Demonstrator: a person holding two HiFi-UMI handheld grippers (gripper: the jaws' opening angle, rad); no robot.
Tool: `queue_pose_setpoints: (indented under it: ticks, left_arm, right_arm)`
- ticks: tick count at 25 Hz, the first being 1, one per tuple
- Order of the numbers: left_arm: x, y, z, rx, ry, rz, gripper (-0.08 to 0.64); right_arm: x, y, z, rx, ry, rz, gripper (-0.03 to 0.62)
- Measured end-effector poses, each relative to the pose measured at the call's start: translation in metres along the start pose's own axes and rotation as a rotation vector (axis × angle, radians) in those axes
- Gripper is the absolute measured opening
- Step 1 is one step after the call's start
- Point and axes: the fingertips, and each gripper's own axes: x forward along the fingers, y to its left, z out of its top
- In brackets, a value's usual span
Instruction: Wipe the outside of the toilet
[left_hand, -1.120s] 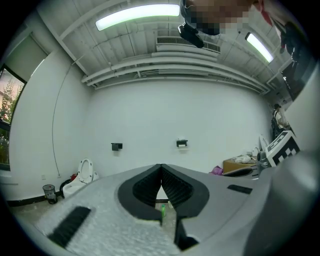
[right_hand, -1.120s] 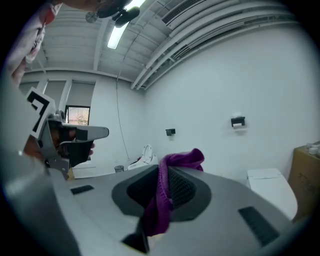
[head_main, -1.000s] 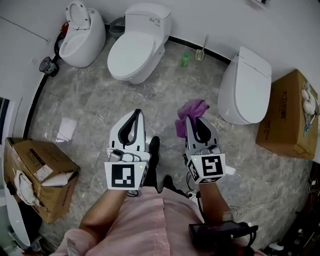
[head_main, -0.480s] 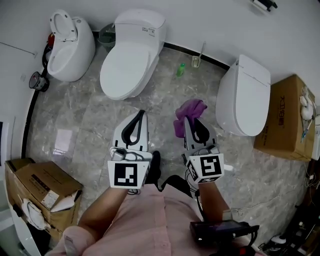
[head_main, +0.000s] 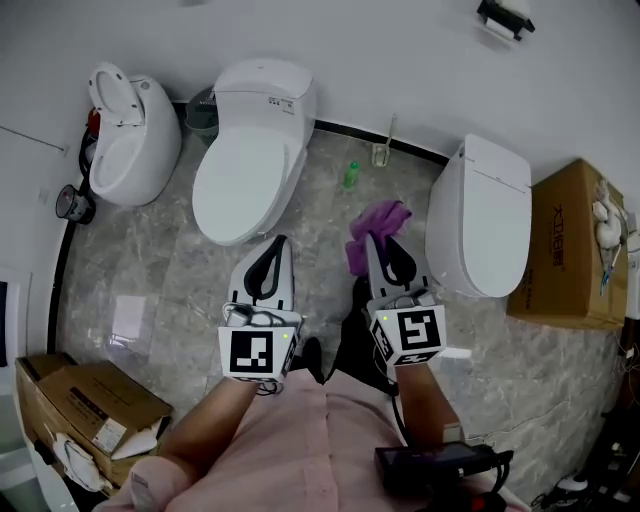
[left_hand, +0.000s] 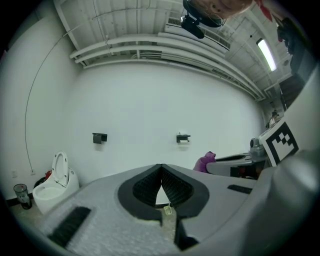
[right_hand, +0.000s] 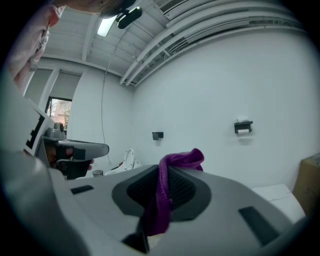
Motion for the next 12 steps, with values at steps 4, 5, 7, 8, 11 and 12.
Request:
queue_pose_setpoints:
  ticks: [4,5,7,8,11,12]
  left_arm:
    - [0.038,0.005,-0.008,0.026,0.022,0.026,0.008]
    - [0.050,0.007,-0.012,0.027,0.026,0.031,0.008]
    - [0.076,0.010,-0.021,0.012,0.042,0.044,0.008]
    - [0.089,0.012,-0.026,0.004,0.048,0.053,0.008]
    - [0.131,0.017,-0.040,-0.005,0.064,0.080,0.008]
    - [0.146,0.018,-0.044,-0.004,0.073,0.092,0.008]
  right_arm:
    - [0.031,-0.029,-0.010,0.010,0.005,0.012,0.058]
    - [0.041,-0.037,-0.014,0.010,0.008,0.018,0.058]
    - [0.063,-0.055,-0.024,0.016,0.018,0.037,0.058]
    - [0.074,-0.063,-0.030,0.021,0.026,0.050,0.059]
    - [0.112,-0.090,-0.047,0.032,0.056,0.103,0.058]
    - [0.126,-0.099,-0.053,0.036,0.066,0.122,0.058]
